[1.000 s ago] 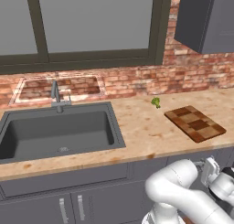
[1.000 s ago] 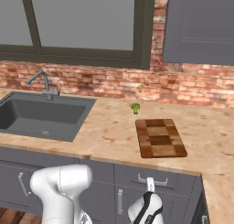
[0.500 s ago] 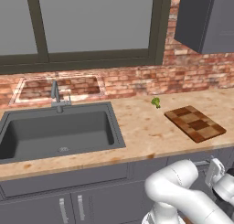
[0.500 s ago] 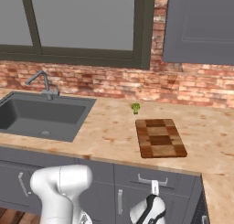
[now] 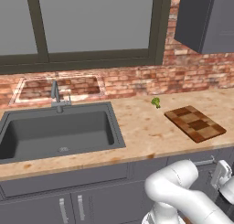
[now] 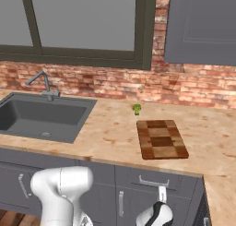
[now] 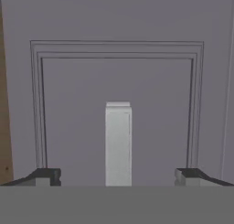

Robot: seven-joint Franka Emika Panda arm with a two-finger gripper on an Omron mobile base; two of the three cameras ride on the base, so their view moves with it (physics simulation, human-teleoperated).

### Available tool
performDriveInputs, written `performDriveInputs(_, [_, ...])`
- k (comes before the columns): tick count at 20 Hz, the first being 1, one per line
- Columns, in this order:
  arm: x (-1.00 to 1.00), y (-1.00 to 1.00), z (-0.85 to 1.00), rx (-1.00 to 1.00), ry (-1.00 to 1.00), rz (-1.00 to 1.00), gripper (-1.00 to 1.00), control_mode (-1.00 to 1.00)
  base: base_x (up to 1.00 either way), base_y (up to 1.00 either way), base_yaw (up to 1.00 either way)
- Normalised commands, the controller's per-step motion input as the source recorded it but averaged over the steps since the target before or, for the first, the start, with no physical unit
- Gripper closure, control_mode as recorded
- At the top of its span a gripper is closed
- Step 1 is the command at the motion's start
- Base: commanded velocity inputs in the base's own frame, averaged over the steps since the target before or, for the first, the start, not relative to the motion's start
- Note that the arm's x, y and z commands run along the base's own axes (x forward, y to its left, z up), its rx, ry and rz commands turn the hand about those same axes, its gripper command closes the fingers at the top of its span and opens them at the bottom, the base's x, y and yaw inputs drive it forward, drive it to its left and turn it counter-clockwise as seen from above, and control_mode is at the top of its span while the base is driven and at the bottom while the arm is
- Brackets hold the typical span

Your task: Open the drawer on the right and place the cutting tools on the cutting board.

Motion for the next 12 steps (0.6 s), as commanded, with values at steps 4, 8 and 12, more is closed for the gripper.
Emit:
performDriveInputs(4, [0.0, 0.0, 0.0, 0.0, -0.02, 0.0, -1.0, -1.0, 0.0, 0.0, 0.0])
performDriveInputs(8, [0.0, 0.0, 0.0, 0.0, 0.0, 0.0, -1.0, -1.0, 0.0, 0.0, 0.0])
performDriveInputs(12, [0.19, 0.0, 0.0, 0.0, 0.0, 0.0, -1.0, -1.0, 0.0, 0.0, 0.0])
